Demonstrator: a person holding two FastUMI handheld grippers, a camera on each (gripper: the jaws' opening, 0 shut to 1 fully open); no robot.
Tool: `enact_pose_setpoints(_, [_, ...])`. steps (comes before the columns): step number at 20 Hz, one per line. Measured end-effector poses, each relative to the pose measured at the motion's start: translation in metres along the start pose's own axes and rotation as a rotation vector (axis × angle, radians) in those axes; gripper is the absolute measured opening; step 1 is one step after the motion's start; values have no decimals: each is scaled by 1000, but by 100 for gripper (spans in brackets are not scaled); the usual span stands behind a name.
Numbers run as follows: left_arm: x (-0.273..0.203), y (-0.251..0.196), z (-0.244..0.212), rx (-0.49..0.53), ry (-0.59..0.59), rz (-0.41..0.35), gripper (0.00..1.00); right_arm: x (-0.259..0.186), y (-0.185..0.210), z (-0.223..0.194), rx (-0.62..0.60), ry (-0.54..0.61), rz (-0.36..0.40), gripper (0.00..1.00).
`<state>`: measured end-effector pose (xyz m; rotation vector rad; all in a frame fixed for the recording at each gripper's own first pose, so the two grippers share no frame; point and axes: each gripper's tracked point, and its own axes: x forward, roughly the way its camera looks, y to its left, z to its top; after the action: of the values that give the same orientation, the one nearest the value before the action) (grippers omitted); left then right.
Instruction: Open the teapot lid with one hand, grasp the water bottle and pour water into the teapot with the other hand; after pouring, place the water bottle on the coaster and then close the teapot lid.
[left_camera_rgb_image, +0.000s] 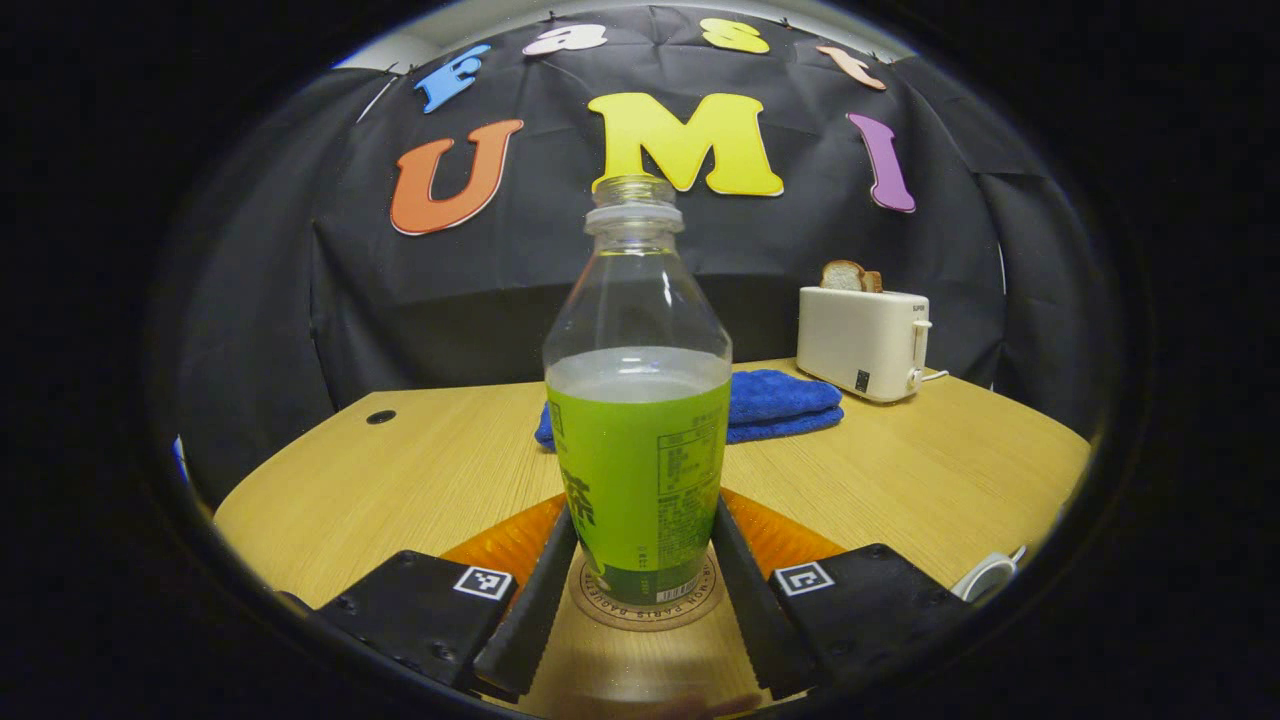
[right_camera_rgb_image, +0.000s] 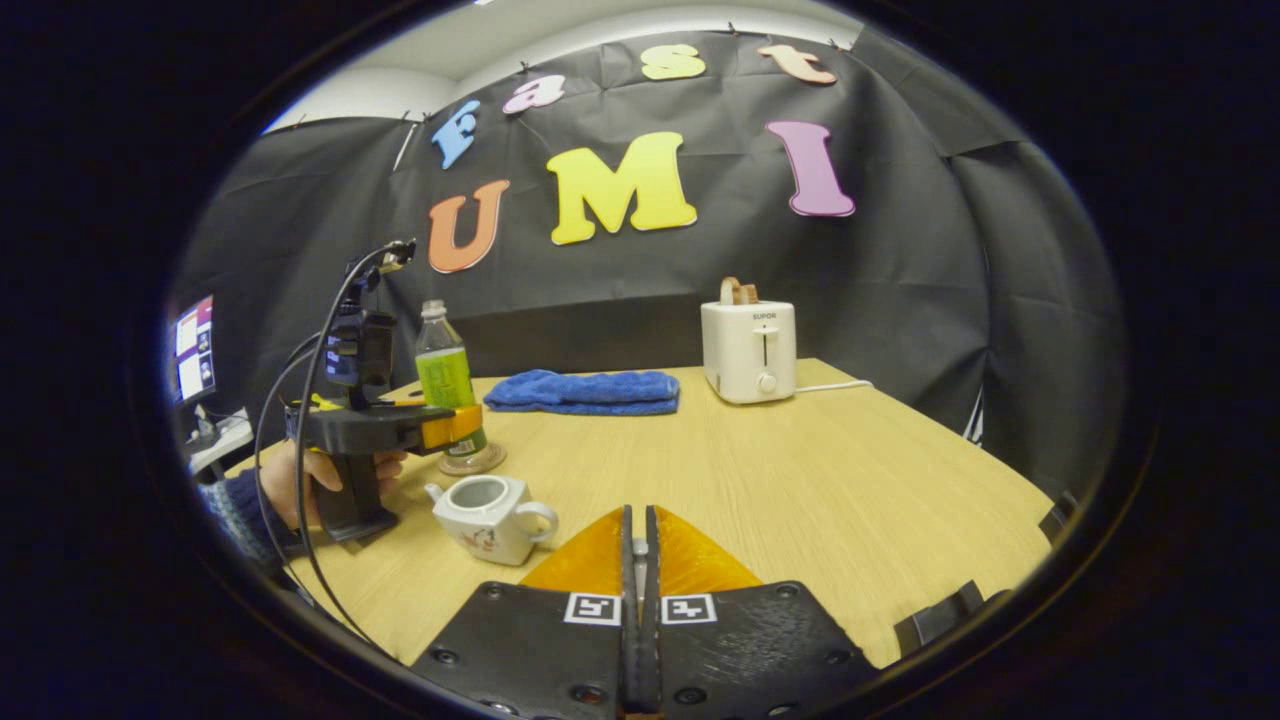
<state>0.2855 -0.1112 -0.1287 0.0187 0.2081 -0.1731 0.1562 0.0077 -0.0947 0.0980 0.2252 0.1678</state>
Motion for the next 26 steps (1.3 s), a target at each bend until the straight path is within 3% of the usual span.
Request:
enact_pose_setpoints(6, [-12,-2,4,-34,-5,-29,95,-11,12,8,-30,-14,-13,0])
enact_pose_setpoints(10, [-45,7,32,-30,-79,-44,97,-16,27,17,-42,-30,-10,0])
enact_pose_setpoints(14, [-88,36,46,-48,-133,-13,97,-14,45,33,-66,-58,11,0])
enact_pose_setpoints(22, [-173,103,22,-77,-139,107,97,16,102,50,-46,-66,130,0])
enact_pose_setpoints(26, [-197,118,11,-111,-134,134,97,36,115,45,-53,-65,140,0])
